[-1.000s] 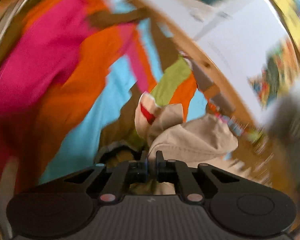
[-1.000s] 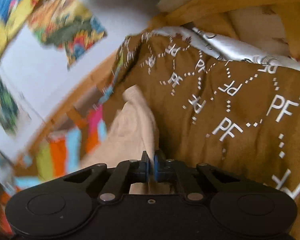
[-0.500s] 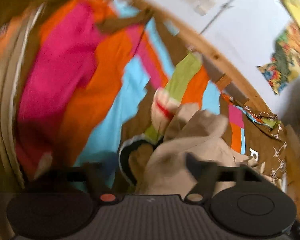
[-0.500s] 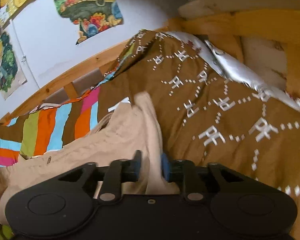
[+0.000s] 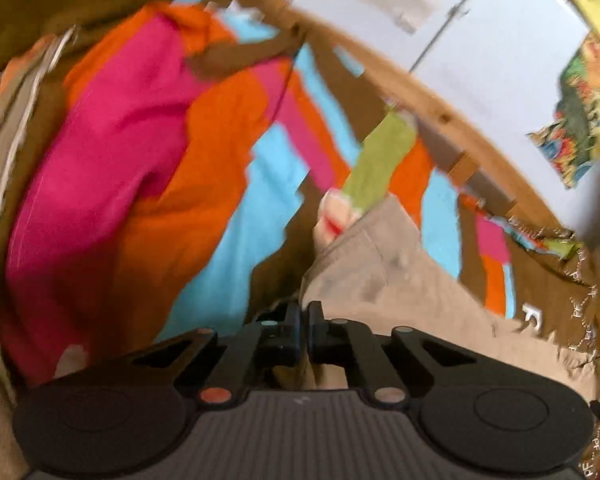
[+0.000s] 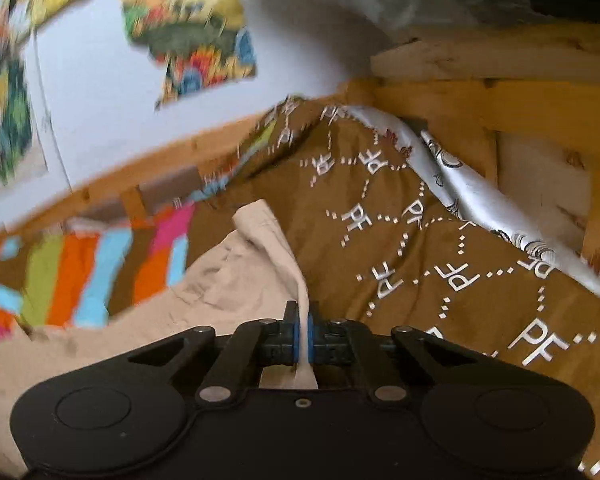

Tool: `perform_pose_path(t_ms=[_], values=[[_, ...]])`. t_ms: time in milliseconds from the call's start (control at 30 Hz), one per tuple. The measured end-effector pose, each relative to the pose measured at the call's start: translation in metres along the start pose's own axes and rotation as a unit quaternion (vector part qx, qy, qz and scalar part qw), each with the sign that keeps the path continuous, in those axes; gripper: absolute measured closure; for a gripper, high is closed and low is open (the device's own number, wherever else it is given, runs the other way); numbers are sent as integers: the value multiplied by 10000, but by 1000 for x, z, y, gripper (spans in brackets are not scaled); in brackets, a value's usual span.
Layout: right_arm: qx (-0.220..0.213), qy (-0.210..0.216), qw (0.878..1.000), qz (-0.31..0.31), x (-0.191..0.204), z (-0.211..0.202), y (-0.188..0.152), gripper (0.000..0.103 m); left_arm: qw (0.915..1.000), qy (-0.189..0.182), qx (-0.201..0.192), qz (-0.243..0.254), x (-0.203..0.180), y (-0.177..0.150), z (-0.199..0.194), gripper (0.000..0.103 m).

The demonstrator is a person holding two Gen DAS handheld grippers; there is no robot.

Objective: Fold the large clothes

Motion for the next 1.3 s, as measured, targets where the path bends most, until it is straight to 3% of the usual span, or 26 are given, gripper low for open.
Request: perform_pose_path(t_ms=[67, 133, 233, 300, 333, 400, 467, 600, 667, 767, 867, 967, 1033, 1167, 1300], values=[[367, -152, 9992, 56, -7, 17, -13, 100, 9990, 266, 278, 211, 3, -10, 14, 100], [607, -313, 9977, 48, -15, 33, -31, 100, 9983, 310, 423, 254, 7, -16, 26, 99], [526, -245, 9981, 196, -17, 31, -38, 97, 9990, 241, 280, 259, 8, -12, 27, 92], [444, -248, 9985, 226, -19, 24, -34, 84, 9985, 405, 101, 345, 7, -9, 16, 77], [359, -305, 9988, 134, -19, 19, -30, 72, 9977, 524, -83, 432, 3, -6, 6, 72], [64, -280, 9995, -137, -13, 6, -19, 60, 9944, 629, -450, 718, -8, -2, -8, 53], [-354, -180, 9974, -609, 6, -9, -8, 40, 9889, 583, -760, 1133, -30, -1, -18, 45], [-703, 476, 9823, -1670, 74, -15, -9, 30, 9765, 211, -1075, 1854, -89, -9, -14, 26], [-698, 954, 9712, -2071, 113, -11, -19, 21, 9744, 29, -824, 2092, -122, -19, 8, 23], [-630, 1396, 9560, -2501, 163, 5, -27, 19, 9716, -178, -392, 2326, -155, -34, 49, 23], [-486, 1211, 9485, -2887, 188, 30, -35, 15, 9734, -39, -224, 2279, -162, -35, 83, 24], [-78, 1007, 9531, -2854, 182, 58, -52, 14, 9775, 190, -72, 2098, -142, -40, 113, 20], [62, 1070, 9586, -2639, 175, 67, -65, 13, 9828, 79, -108, 1840, -127, -44, 121, 16], [-188, 1117, 9562, -2699, 172, 71, -82, 11, 9787, 23, -224, 2040, -114, -53, 128, 12], [-130, 1250, 9586, -2556, 167, 73, -84, 10, 9774, 42, -316, 2088, -111, -59, 132, 9]])
Point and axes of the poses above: each gripper's, at about its wrist camera, not at the fingertips, and z roughly the way its jaws point, x to its left, y to its top, the point moved 9 cm from there along z, roughly the way its jaws point, and after that the axes turned 7 degrees about -y, right-handed, at the moved point
